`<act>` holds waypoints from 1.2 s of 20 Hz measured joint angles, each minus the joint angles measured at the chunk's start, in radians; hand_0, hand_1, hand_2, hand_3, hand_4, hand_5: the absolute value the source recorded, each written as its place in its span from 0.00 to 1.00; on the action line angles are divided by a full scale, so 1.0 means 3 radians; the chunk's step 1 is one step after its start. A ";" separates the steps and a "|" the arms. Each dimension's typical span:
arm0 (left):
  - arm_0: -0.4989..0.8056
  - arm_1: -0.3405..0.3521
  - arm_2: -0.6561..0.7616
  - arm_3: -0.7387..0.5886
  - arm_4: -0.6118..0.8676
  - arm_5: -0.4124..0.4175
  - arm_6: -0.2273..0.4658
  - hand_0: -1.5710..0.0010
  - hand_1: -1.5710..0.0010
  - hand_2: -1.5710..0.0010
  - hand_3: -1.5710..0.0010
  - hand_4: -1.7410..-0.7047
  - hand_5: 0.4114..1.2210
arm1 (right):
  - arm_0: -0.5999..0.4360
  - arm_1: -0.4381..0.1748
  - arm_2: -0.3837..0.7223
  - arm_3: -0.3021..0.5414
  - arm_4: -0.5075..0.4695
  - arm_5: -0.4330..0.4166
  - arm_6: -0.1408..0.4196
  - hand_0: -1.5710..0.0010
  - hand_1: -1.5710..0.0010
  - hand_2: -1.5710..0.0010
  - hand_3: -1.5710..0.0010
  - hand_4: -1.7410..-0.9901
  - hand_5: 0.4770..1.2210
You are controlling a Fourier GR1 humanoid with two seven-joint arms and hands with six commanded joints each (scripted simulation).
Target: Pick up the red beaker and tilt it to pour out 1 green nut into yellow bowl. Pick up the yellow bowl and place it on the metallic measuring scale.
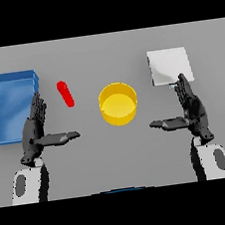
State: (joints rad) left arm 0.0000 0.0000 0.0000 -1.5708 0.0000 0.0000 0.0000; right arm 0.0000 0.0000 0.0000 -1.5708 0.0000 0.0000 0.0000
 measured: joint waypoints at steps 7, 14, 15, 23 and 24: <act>0.0090 0.0204 0.0006 -0.0123 -0.0024 -0.0098 -0.0064 1.00 1.00 1.00 1.00 0.56 0.23 | 0.0217 -0.0064 0.0223 -0.0181 0.0454 -0.0147 -0.0290 1.00 1.00 1.00 1.00 0.77 0.16; 0.0237 0.0310 -0.0233 -0.0429 -0.0289 -0.0126 0.0175 1.00 1.00 1.00 1.00 0.56 0.24 | 0.0469 -0.0125 0.0515 -0.0548 0.1067 -0.0336 -0.0197 1.00 1.00 1.00 1.00 0.73 0.16; 0.0292 0.0328 -0.0255 -0.0387 -0.0330 -0.0151 0.0124 1.00 1.00 1.00 1.00 0.56 0.24 | 0.0493 -0.0118 0.0508 -0.0539 0.1023 -0.0313 -0.0212 1.00 1.00 1.00 1.00 0.72 0.17; -0.0348 0.0240 -0.0214 0.0458 -0.0554 -0.0013 -0.0031 1.00 1.00 1.00 1.00 0.49 0.28 | 0.0504 -0.0130 0.0501 -0.0529 0.0935 -0.0235 -0.0327 1.00 1.00 1.00 1.00 0.63 0.21; -0.0426 0.0234 -0.0195 0.0571 -0.0565 0.0001 -0.0062 1.00 1.00 1.00 1.00 0.48 0.28 | 0.0479 -0.0138 0.0465 -0.0515 0.0873 -0.0212 -0.0292 1.00 1.00 1.00 1.00 0.62 0.21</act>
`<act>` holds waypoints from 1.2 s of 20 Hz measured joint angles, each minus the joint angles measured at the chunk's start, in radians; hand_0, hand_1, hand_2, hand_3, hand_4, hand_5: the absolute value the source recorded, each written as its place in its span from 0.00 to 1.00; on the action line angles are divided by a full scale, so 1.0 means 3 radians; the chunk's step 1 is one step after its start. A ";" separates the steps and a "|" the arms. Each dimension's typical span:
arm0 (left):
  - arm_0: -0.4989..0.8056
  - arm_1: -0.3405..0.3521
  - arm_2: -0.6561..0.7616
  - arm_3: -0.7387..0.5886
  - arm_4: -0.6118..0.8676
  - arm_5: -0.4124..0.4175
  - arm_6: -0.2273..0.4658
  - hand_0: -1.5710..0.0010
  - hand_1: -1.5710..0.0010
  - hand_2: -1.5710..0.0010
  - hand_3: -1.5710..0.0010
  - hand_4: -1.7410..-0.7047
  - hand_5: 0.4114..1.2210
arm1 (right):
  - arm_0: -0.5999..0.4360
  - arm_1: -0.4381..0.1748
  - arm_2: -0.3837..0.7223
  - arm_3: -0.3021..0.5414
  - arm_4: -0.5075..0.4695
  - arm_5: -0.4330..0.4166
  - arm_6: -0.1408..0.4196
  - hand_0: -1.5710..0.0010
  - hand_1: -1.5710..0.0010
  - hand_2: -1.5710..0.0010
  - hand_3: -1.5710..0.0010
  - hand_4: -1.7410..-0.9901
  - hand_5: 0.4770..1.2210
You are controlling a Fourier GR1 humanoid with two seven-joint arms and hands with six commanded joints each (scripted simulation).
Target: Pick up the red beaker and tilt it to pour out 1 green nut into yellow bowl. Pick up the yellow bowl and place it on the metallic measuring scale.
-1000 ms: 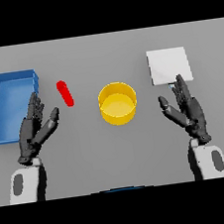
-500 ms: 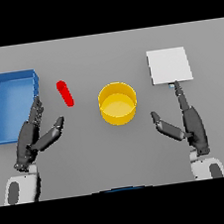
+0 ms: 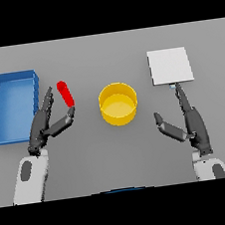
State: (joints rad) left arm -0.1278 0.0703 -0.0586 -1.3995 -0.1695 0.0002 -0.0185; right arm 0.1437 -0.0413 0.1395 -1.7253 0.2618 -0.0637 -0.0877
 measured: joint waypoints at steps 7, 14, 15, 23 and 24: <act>-0.0532 0.0008 0.0156 0.0666 0.0007 0.0031 -0.0166 1.00 1.00 1.00 1.00 0.44 0.33 | 0.0019 -0.0013 -0.0014 0.0030 0.0014 -0.0012 -0.0017 1.00 1.00 1.00 1.00 0.63 0.21; -0.0860 -0.0042 0.0198 0.1119 -0.0048 0.0078 -0.0240 1.00 1.00 1.00 1.00 0.43 0.34 | 0.0029 -0.0020 0.0001 -0.0028 0.0003 0.0015 -0.0009 1.00 1.00 1.00 1.00 0.63 0.22; -0.0926 -0.0039 0.0205 0.1155 -0.0048 0.0075 -0.0224 1.00 1.00 1.00 1.00 0.44 0.34 | -0.0001 -0.0008 -0.0005 -0.0027 -0.0018 0.0017 0.0010 1.00 1.00 1.00 1.00 0.63 0.22; -0.1267 -0.0097 0.0361 0.1681 0.0025 0.0091 -0.0463 1.00 1.00 1.00 1.00 0.38 0.36 | 0.0029 -0.0009 -0.0014 -0.0045 0.0011 -0.0019 0.0024 1.00 1.00 1.00 1.00 0.64 0.22; -0.1318 -0.0115 0.0396 0.1749 0.0047 0.0105 -0.0499 1.00 0.98 0.96 0.98 0.35 0.39 | 0.0044 -0.0017 -0.0009 -0.0035 0.0025 -0.0017 0.0016 1.00 1.00 1.00 1.00 0.64 0.22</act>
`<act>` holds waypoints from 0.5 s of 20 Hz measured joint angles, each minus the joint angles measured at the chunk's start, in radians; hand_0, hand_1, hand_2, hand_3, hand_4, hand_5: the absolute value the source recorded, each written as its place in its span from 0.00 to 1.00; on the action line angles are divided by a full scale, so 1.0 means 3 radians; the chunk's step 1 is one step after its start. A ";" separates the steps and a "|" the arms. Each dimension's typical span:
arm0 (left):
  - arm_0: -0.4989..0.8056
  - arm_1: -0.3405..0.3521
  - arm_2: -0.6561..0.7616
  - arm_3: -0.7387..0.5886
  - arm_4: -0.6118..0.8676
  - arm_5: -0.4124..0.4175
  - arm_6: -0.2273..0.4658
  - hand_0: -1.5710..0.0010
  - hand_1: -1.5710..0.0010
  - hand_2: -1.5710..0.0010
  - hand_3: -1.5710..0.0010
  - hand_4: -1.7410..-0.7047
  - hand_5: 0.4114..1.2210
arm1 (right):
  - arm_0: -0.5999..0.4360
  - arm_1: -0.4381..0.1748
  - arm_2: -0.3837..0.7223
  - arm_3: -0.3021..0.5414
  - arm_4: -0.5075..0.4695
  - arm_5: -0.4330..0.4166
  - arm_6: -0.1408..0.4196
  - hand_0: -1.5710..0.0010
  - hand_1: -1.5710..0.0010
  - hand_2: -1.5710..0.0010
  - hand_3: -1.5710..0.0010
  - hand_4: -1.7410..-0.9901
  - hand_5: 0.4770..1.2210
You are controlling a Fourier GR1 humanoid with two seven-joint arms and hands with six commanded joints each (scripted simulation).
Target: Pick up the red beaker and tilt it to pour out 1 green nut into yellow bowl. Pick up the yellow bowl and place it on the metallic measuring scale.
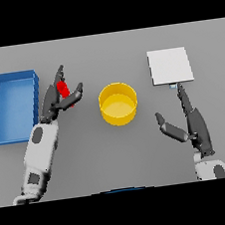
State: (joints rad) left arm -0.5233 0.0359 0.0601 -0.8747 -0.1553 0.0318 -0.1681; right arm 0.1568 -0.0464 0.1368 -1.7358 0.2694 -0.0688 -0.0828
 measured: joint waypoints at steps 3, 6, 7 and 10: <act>-0.0043 -0.0056 0.0122 0.0086 0.0108 0.0057 -0.0106 0.72 0.69 0.67 0.65 0.28 0.57 | -0.0054 -0.0019 -0.0038 0.0021 -0.0024 -0.0005 0.0033 1.00 1.00 1.00 1.00 0.64 0.23; -0.0138 -0.0052 0.0111 0.0166 0.0028 0.0158 -0.0025 0.37 0.35 0.34 0.41 0.16 0.78 | 0.0030 -0.0015 -0.0008 -0.0049 -0.0037 0.0027 -0.0042 1.00 1.00 1.00 1.00 0.65 0.23; -0.0160 -0.0046 0.0083 0.0190 -0.0012 0.0147 -0.0054 0.30 0.28 0.27 0.38 0.13 0.82 | -0.0014 -0.0006 -0.0018 -0.0033 -0.0035 0.0009 0.0003 1.00 1.00 1.00 1.00 0.65 0.22; -0.0170 -0.0039 0.0014 0.0210 -0.0074 0.0125 -0.0101 0.15 0.15 0.14 0.19 0.21 0.91 | 0.0003 -0.0010 -0.0028 -0.0056 -0.0065 0.0022 -0.0002 1.00 1.00 1.00 1.00 0.64 0.23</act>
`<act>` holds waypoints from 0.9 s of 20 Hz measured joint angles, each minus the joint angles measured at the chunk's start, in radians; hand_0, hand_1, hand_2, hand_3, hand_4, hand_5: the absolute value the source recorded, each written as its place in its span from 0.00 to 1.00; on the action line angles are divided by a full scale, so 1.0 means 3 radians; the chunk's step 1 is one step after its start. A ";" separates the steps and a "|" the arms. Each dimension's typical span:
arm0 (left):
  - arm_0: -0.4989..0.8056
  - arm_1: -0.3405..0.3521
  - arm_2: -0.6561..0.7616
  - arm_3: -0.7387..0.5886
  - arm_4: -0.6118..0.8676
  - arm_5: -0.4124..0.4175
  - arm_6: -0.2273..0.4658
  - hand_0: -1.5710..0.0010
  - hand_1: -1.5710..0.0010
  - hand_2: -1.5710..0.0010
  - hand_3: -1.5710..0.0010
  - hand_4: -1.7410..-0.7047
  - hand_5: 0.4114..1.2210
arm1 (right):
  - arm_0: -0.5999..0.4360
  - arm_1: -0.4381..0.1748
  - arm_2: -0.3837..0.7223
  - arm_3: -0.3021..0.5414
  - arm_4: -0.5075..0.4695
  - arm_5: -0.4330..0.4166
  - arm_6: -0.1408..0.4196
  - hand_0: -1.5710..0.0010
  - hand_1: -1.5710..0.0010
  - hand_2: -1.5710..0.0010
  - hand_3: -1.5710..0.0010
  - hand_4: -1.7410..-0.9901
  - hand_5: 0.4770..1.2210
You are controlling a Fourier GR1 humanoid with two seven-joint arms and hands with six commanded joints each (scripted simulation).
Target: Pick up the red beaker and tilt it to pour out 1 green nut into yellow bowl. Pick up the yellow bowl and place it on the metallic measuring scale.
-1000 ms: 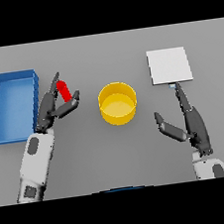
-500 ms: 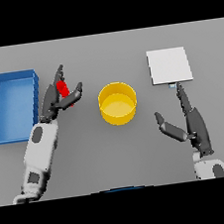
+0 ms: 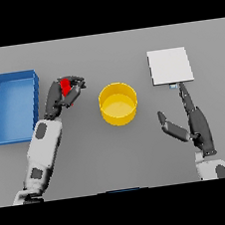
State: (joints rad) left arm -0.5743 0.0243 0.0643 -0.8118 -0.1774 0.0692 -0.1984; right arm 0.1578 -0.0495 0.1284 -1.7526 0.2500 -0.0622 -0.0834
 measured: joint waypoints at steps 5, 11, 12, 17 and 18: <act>0.0009 -0.0075 0.0041 -0.0111 0.0099 0.0091 0.0016 0.05 0.05 0.05 0.06 0.09 0.89 | -0.0010 0.0030 0.0011 0.0033 -0.0001 -0.0004 0.0044 1.00 1.00 1.00 1.00 0.64 0.23; 0.0058 -0.0006 -0.0074 -0.0569 0.0165 0.0193 0.0090 0.01 0.01 0.01 0.02 0.02 0.87 | 0.0019 0.0012 0.0025 0.0043 0.0084 -0.0046 -0.0027 1.00 1.00 1.00 1.00 0.64 0.24; 0.0044 0.0029 -0.0142 -0.0627 0.0123 0.0174 0.0171 0.01 0.01 0.01 0.01 0.02 0.87 | 0.0017 0.0009 0.0032 0.0015 0.0086 -0.0042 -0.0036 1.00 1.00 1.00 1.00 0.64 0.24; -0.0073 0.0352 -0.0622 -0.0875 -0.0309 0.0017 0.0666 0.00 0.00 0.00 0.01 0.01 0.88 | -0.0015 -0.0012 0.0034 0.0059 0.0139 -0.0053 0.0021 1.00 1.00 1.00 1.00 0.65 0.26; -0.0068 0.0389 -0.0698 -0.0912 -0.0358 -0.0015 0.0717 0.00 0.00 0.00 0.01 0.01 0.87 | 0.0013 -0.0021 0.0046 0.0013 0.0163 -0.0063 -0.0024 1.00 1.00 1.00 1.00 0.65 0.27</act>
State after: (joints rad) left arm -0.5947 0.1409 -0.1450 -1.0853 -0.2850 0.0646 0.0167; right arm 0.1617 -0.0559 0.1421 -1.7488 0.2990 -0.0811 -0.0905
